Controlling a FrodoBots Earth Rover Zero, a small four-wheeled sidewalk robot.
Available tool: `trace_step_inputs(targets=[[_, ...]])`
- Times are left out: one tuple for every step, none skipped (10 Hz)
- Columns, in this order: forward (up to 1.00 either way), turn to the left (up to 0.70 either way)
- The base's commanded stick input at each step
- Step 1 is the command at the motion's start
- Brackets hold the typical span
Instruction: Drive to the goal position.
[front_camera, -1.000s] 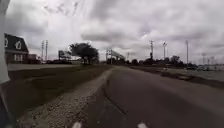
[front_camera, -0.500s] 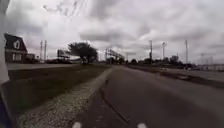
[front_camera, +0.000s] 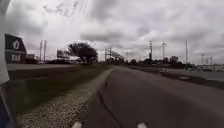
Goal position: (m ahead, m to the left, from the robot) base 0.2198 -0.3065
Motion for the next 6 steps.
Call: trace_step_inputs(targets=[[0.45,0.00],[0.45,0.00],[0.45,0.00],[0.45,0.00],[0.45,0.00],[0.45,0.00]])
